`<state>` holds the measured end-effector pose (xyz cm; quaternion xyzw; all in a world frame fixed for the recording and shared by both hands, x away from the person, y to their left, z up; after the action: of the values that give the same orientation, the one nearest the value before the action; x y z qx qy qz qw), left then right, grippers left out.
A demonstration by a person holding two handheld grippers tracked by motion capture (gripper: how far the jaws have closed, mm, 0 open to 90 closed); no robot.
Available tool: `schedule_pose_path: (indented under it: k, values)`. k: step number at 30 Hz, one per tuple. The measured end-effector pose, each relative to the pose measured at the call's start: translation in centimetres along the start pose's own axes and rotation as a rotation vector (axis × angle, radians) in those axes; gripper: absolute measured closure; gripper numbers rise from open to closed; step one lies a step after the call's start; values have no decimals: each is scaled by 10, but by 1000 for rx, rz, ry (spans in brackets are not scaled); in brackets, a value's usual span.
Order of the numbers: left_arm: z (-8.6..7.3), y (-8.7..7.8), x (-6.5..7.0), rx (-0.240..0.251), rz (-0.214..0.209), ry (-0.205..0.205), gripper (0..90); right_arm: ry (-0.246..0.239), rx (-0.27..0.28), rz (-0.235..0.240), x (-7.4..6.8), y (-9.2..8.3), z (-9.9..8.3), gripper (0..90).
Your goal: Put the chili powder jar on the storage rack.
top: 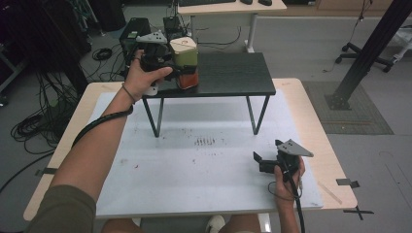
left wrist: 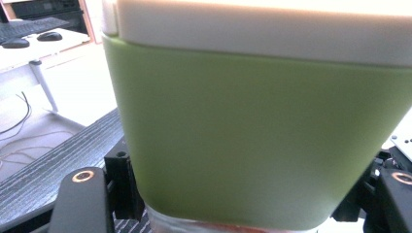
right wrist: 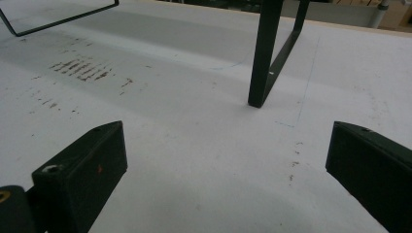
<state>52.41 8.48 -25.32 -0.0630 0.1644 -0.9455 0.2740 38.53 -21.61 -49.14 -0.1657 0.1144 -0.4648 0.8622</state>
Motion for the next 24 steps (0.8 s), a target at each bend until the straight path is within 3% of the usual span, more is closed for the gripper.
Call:
schedule_pose_path:
  k: [24]
  values:
    - [0,0,0,0,-1,-3,277,-4,-6,2,-1,1,0,12]
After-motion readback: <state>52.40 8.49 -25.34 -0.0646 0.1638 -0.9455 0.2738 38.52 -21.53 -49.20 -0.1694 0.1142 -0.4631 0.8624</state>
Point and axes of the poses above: each handheld gripper's, and its own axes: y roughly forward along the jaws, z roughly out of its top, x roughly to its right, the point moved 8 cm from there along y, roughly forward along the jaws, and after that the axes turned 3 degrees about z, right-handed, at the moved point
